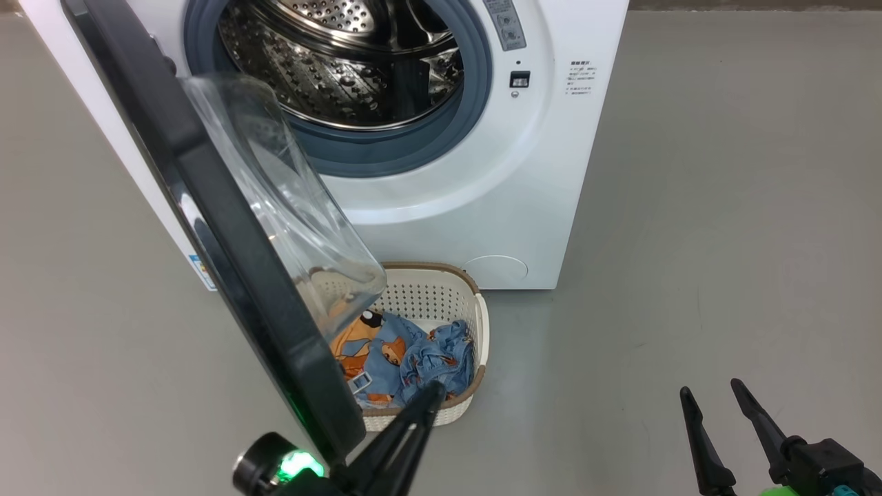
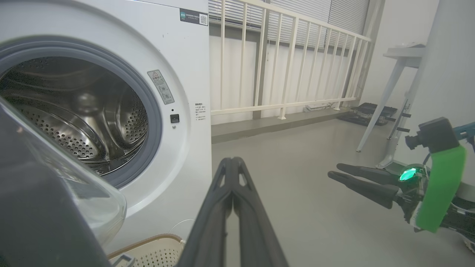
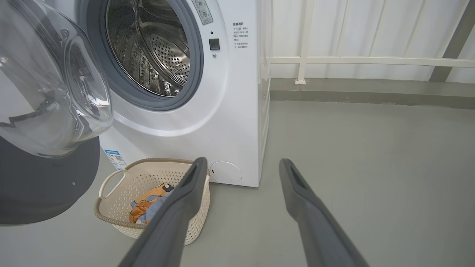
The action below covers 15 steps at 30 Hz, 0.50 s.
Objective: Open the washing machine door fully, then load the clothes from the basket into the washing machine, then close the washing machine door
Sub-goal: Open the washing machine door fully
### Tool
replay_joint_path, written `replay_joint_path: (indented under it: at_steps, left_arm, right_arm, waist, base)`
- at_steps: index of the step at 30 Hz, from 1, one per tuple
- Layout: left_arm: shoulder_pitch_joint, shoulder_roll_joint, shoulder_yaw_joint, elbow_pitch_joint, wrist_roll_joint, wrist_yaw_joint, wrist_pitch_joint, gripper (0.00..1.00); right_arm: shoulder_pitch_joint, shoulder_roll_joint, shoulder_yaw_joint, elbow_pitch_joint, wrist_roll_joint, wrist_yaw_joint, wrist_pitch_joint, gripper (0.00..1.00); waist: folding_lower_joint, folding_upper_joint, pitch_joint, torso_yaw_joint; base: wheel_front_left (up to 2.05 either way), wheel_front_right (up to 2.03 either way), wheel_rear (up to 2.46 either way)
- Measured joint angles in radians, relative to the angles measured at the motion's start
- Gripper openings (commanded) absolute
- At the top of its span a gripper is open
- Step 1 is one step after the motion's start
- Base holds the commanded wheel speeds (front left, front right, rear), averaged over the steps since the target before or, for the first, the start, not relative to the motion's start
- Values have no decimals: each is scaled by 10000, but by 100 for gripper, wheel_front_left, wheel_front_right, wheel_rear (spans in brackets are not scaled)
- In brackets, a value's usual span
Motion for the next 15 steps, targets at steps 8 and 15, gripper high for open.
replay_joint_path:
  at_steps: [8, 15]
  left_arm:
    - [-14, -161, 677, 869, -84, 88, 2, 0]
    - [-61, -295, 909, 1358, -90, 88, 10, 0]
  right_arm:
    - [-105, 0, 38, 54, 13, 0, 0, 100]
    - [-206, -17, 52, 69, 33, 0, 0, 100]
  waist:
    - [0, -1, 49, -23]
    - [0, 0, 142, -51]
  base:
    - [0, 0, 0]
    - [0, 0, 0]
